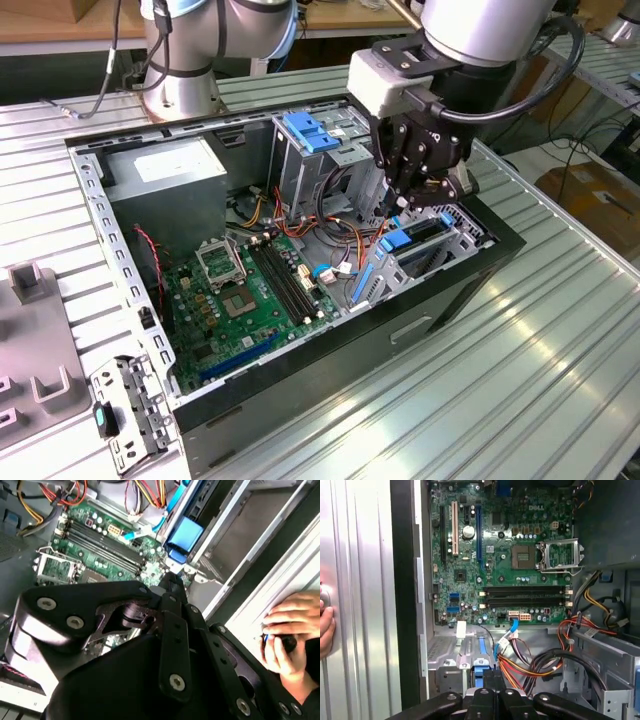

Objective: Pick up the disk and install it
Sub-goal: 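Insert the disk into the insertion slot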

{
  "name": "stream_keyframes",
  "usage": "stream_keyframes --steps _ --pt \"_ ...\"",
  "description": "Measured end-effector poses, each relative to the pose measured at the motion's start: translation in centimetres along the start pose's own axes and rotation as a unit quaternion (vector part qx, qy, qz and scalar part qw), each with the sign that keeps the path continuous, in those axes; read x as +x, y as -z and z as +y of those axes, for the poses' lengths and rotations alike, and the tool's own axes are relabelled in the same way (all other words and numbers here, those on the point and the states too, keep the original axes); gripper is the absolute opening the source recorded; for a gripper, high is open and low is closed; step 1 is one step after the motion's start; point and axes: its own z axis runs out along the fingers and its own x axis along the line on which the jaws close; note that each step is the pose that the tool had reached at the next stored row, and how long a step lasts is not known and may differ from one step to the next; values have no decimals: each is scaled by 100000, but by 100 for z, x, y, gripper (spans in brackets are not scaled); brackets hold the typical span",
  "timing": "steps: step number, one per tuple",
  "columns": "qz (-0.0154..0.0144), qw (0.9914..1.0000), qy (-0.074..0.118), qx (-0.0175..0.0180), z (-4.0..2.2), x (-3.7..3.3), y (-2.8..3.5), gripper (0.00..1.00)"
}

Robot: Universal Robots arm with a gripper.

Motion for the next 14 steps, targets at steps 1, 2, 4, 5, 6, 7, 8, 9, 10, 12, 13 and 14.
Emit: stream_keyframes --steps 1,2,4,5,6,7,8,9,10,12,13,14 --pt "12 100000 -5 -137 -23 -1 -13 11" --pt "16 100000 -9 -259 -49 -1 -28 11" --pt "27 99998 -32 -598 -120 -2 -68 11" --pt "32 99996 -59 -879 -180 -3 -101 11" --pt "44 99993 -79 -1152 -233 -4 -129 11" --pt "53 99989 -91 -1489 -277 -5 -152 11" --pt "76 99985 -94 -1719 -290 -6 -156 11" --pt "76 99985 -102 -1726 -289 -5 -157 11" --pt "62 99985 -103 -1727 -289 -5 -159 11" --pt "62 99985 -99 -1733 -290 -5 -158 11" --pt "60 99985 -101 -1734 -290 -5 -159 11" --pt "60 99985 -98 -1735 -290 -5 -159 11"
